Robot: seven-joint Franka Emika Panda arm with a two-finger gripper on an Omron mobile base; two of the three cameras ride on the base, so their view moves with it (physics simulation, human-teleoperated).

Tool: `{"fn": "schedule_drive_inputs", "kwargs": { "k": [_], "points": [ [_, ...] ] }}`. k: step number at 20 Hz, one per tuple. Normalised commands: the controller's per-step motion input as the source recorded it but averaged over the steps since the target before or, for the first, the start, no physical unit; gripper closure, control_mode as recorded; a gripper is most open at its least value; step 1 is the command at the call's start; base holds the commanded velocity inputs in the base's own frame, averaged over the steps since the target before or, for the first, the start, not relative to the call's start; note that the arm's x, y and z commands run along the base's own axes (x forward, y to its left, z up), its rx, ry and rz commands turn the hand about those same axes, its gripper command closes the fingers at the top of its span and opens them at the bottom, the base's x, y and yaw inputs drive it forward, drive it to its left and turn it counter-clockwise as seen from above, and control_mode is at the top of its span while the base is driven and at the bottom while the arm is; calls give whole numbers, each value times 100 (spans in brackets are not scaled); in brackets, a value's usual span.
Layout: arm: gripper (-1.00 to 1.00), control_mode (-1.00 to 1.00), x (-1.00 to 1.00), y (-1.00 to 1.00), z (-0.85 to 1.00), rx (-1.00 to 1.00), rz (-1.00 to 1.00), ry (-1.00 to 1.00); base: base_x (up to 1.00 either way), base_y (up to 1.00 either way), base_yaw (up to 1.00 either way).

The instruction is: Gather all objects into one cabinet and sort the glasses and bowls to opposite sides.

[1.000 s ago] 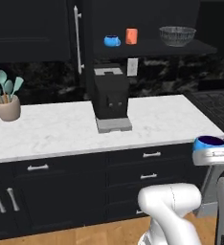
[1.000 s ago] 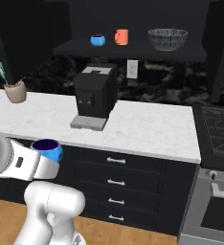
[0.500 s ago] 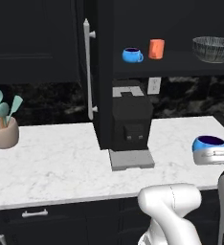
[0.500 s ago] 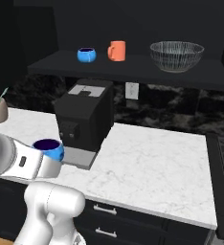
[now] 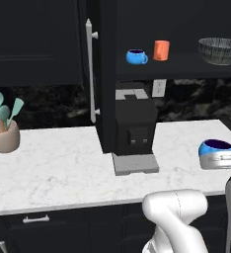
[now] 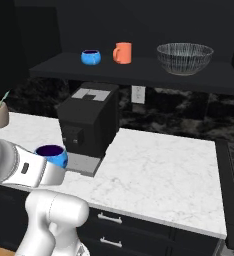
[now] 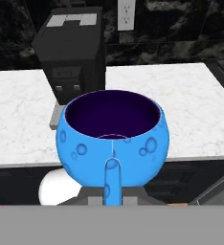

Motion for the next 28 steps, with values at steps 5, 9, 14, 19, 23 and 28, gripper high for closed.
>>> {"fn": "schedule_drive_inputs", "kwargs": {
  "k": [5, 9, 14, 19, 23, 28],
  "points": [
    [100, 100, 0, 0, 0, 0, 0, 0, 84, 4, 2],
    [100, 100, 0, 0, 0, 0, 0, 0, 44, 3, 0],
    [100, -100, 24, 11, 7, -4, 0, 0, 7, 2, 0],
    [100, -100, 4, 12, 30, -6, 0, 0, 0, 0, 0],
    [100, -100, 3, 0, 59, 0, 0, 0, 0, 0, 0],
    [100, -100, 0, -1, 70, 8, 3, 0, 0, 0, 0]
  ]
}}
